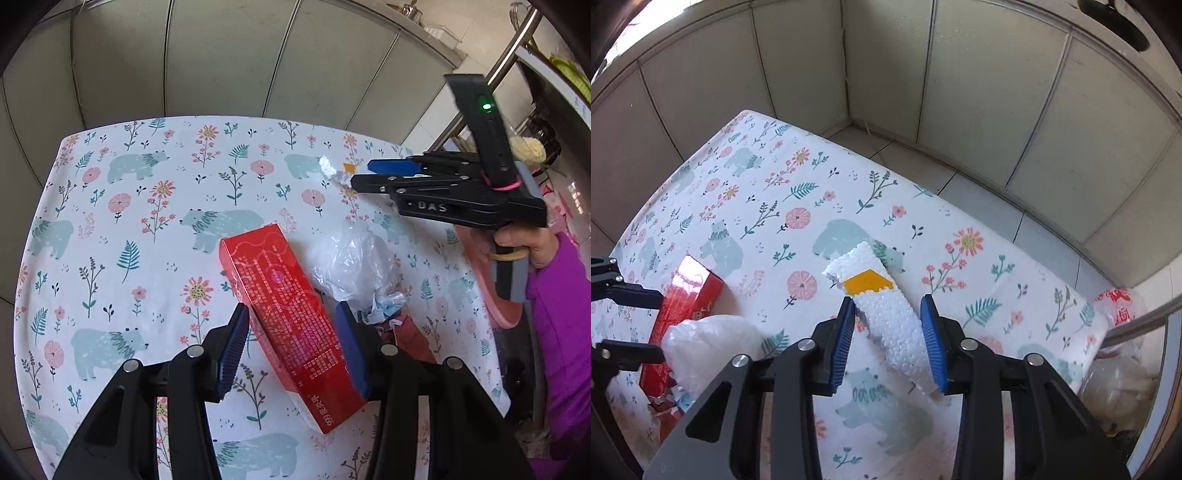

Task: Collect trash
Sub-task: 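Grasp the red printed box with the left gripper while the right gripper grasps the white foam strip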

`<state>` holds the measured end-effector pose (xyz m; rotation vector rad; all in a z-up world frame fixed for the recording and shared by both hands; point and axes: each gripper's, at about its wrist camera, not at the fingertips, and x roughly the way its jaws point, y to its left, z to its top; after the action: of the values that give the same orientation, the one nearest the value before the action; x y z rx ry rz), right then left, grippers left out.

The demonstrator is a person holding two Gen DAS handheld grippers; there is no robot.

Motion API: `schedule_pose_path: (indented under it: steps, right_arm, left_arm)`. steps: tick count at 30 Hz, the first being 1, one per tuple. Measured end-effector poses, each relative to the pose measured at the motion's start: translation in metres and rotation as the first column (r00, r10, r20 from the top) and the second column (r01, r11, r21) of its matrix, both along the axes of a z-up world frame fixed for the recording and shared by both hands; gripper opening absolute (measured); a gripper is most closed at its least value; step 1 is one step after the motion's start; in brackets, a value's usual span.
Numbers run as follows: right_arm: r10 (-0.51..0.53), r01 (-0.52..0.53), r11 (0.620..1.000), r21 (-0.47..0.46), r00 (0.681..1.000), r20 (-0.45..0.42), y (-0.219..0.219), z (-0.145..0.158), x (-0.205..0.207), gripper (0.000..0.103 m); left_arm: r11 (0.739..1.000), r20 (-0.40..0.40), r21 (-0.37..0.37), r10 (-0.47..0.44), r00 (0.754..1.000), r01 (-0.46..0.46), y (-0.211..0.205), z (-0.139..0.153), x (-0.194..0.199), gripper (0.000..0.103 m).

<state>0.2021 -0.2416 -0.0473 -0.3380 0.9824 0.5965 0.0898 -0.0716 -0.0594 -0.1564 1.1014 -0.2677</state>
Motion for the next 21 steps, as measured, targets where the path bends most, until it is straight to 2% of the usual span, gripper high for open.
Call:
schedule_pose_path:
  steps: [4, 9, 11, 12, 14, 16, 19, 21]
  right_arm:
    - [-0.164, 0.162, 0.979, 0.121, 0.987, 0.005, -0.021, 0.013, -0.035, 0.037]
    - [-0.3, 0.296, 0.914, 0.278, 0.953, -0.028, -0.044, 0.024, -0.088, 0.037]
    - [-0.337, 0.331, 0.894, 0.302, 0.941, -0.033, -0.047, 0.024, -0.106, 0.037]
    - [-0.354, 0.348, 0.886, 0.307, 0.935, -0.038, -0.049, 0.024, -0.116, 0.037]
    - [-0.383, 0.379, 0.876, 0.298, 0.923, -0.045, -0.054, 0.022, -0.133, 0.037]
    - [-0.402, 0.405, 0.867, 0.292, 0.913, -0.071, -0.06, 0.02, -0.149, 0.037]
    - [-0.446, 0.45, 0.851, 0.27, 0.891, -0.082, -0.063, 0.013, -0.17, 0.037]
    - [-0.468, 0.472, 0.842, 0.26, 0.88, -0.082, -0.065, 0.008, -0.184, 0.037]
  left_arm:
    - [0.998, -0.012, 0.064, 0.018, 1.0, -0.017, -0.012, -0.003, 0.004, 0.048]
    - [0.994, -0.005, 0.091, 0.053, 0.999, -0.052, -0.015, -0.001, 0.008, 0.049]
    - [0.992, 0.011, 0.113, 0.056, 0.998, -0.057, -0.013, 0.001, 0.003, 0.046]
    - [0.991, 0.02, 0.119, 0.051, 0.998, -0.053, -0.012, 0.002, -0.001, 0.044]
    - [0.99, 0.055, 0.131, 0.04, 0.998, -0.047, -0.007, 0.007, -0.009, 0.022]
    - [0.992, 0.049, 0.12, 0.039, 0.998, -0.045, 0.003, 0.009, -0.016, 0.009]
    - [0.993, 0.028, 0.103, 0.053, 0.998, -0.055, 0.015, 0.008, -0.025, 0.006]
    - [0.997, 0.014, 0.023, 0.069, 0.997, -0.07, 0.022, 0.013, -0.029, 0.007]
